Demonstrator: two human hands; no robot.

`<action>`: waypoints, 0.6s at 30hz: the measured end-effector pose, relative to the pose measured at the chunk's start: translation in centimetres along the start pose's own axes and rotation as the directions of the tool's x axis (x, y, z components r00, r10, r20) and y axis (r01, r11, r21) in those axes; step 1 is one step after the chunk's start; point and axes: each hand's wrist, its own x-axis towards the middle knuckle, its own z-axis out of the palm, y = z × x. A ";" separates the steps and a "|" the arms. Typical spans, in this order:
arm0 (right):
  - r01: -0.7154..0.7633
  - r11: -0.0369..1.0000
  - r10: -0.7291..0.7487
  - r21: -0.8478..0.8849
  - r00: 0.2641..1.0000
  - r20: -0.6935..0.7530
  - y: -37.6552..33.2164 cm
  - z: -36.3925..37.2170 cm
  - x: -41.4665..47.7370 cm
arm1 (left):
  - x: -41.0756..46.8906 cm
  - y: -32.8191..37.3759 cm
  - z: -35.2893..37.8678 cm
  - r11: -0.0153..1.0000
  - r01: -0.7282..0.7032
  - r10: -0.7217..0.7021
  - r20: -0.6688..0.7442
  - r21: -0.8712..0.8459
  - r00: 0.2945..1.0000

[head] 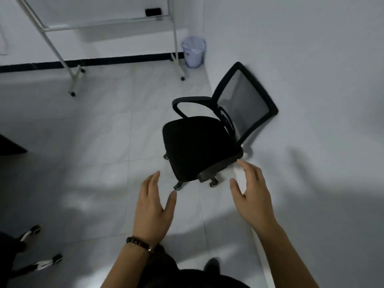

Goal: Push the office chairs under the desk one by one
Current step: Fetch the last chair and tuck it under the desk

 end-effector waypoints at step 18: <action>-0.048 0.977 0.065 -0.206 0.995 0.077 13.2 -5.3 33.9 | 27.8 11.1 20.3 0.994 -0.051 0.078 0.308 -0.095 0.948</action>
